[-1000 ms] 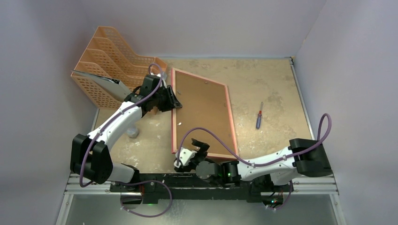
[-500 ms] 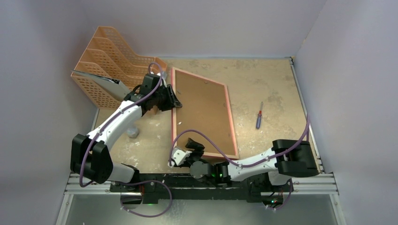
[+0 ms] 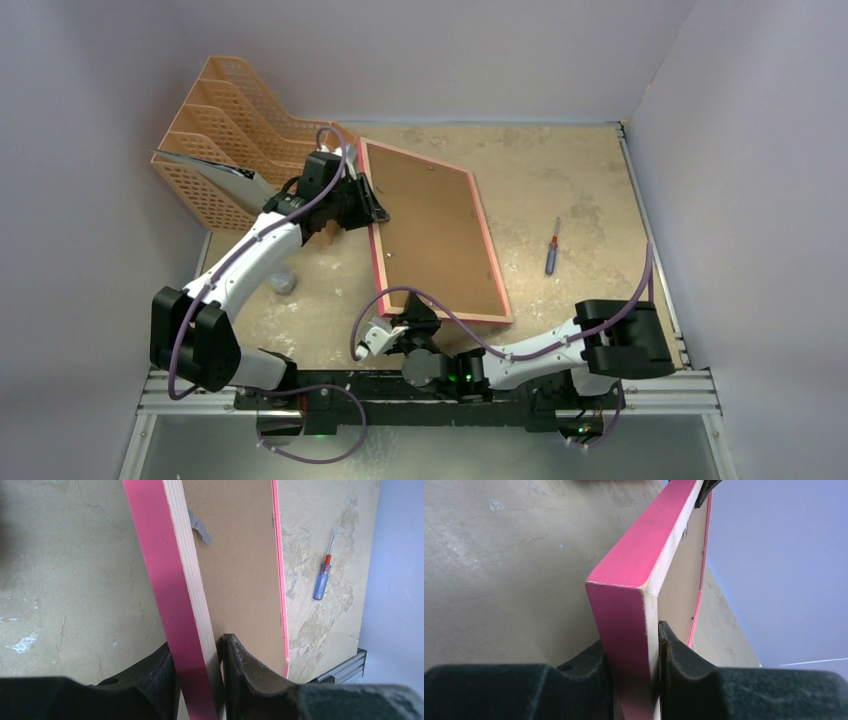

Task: Take the photo out of the frame
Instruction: Turn over the photo frame at the center of the board.

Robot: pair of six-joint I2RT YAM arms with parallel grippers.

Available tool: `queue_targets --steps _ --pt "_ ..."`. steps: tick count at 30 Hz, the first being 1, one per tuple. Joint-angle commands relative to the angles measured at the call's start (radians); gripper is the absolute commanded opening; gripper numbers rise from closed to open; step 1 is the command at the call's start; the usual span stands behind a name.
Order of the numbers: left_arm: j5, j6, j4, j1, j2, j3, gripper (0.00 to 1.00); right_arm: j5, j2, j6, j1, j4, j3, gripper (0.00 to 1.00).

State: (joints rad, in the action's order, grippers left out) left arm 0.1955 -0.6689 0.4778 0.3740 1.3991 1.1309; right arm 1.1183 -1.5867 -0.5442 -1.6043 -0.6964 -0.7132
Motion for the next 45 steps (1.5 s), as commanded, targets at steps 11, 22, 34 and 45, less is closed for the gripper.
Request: queue_targets --steps 11,22,34,45 --pt "-0.060 0.072 0.019 -0.009 -0.097 0.043 0.73 0.002 0.138 0.436 0.022 -0.011 -0.038 0.00" --pt "0.024 0.012 -0.169 -0.010 -0.280 0.049 0.91 0.035 0.163 0.667 0.023 0.136 -0.056 0.00" --pt "-0.426 -0.056 -0.002 -0.010 -0.427 -0.007 0.91 0.003 0.261 0.863 0.023 0.185 -0.061 0.00" --pt "-0.402 -0.058 0.002 -0.010 -0.425 -0.117 0.91 -0.041 0.443 0.905 0.023 0.072 0.010 0.00"
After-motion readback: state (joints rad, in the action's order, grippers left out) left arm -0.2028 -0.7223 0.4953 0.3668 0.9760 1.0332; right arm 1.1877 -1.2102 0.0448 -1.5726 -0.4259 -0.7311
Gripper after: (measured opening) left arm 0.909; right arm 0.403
